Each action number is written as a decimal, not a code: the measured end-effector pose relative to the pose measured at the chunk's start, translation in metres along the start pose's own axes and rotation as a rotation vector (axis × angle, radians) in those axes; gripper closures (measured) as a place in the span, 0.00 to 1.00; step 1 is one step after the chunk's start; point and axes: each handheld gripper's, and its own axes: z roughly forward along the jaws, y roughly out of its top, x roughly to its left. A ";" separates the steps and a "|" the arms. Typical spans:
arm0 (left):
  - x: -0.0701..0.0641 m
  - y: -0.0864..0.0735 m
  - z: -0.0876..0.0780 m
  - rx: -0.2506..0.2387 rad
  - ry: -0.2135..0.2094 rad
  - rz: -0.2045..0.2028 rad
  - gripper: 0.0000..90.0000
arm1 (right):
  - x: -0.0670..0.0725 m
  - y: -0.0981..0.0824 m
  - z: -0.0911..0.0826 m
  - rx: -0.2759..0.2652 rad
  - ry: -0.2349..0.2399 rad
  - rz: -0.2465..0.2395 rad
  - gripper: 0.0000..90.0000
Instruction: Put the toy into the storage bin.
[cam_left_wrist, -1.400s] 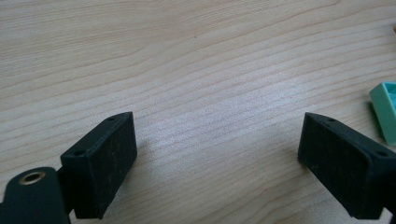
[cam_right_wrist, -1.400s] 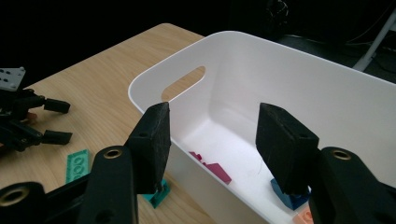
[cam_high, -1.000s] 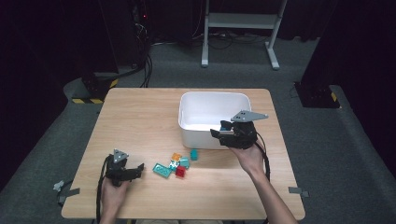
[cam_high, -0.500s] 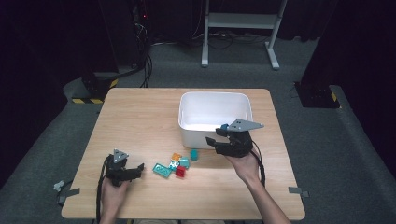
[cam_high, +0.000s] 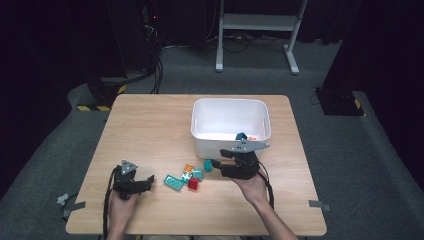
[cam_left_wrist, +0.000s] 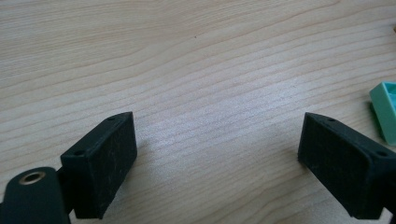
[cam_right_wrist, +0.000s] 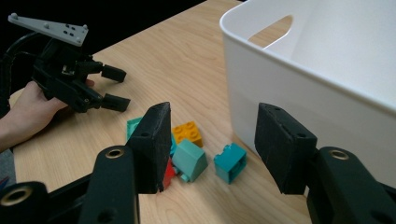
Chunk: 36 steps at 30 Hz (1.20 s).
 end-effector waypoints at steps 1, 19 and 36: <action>0.000 0.000 0.000 0.000 0.000 0.000 0.13 | 0.002 -0.003 0.003 0.003 0.004 0.003 0.51; 0.000 0.000 0.000 0.000 0.000 0.000 0.13 | 0.020 -0.029 0.039 0.092 0.047 -0.014 0.52; 0.000 0.000 0.000 0.000 0.000 0.000 0.13 | 0.031 -0.049 0.078 0.169 0.082 -0.034 0.51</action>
